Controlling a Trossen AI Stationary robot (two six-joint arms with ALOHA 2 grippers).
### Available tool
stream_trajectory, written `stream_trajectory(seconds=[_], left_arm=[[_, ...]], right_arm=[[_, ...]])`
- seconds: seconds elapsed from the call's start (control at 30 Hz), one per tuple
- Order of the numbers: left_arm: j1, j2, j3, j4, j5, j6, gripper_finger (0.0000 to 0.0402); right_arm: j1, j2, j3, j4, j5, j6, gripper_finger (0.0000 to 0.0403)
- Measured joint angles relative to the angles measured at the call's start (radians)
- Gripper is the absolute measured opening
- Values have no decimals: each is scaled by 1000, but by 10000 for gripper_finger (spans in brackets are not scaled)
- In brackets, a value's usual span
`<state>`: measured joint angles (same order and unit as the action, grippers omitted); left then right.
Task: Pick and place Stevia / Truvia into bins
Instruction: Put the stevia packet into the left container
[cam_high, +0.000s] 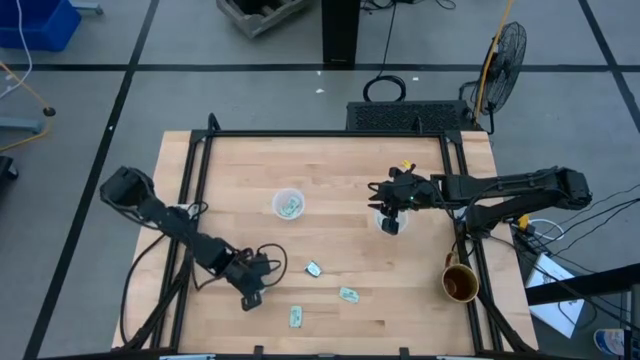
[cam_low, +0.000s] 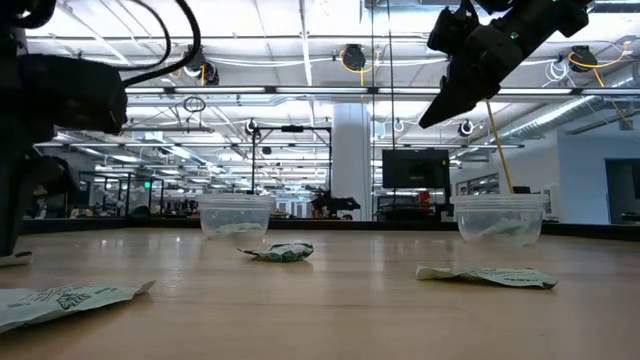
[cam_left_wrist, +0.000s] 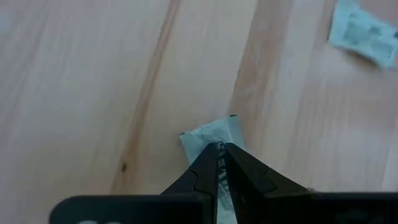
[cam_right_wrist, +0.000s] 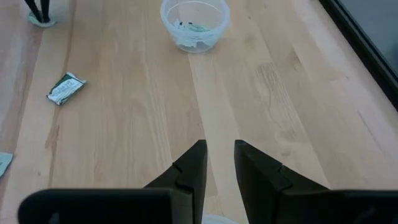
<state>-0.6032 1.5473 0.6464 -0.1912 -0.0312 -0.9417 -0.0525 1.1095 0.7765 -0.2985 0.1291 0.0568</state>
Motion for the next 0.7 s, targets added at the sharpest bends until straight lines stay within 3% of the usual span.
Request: stream_trajectory(seconds=[0.27,0.53,0.7], left_arm=[[-3,22,21,-15,-25,96,37],[55,25,30,-75,-268,331,37],[116,24,30,-83,-257,340,37]], right_arm=[[0,0,0,18,0,-29,75],[0,0,0,83,0,-51,75],[0,0,0,90,0,-51,75]])
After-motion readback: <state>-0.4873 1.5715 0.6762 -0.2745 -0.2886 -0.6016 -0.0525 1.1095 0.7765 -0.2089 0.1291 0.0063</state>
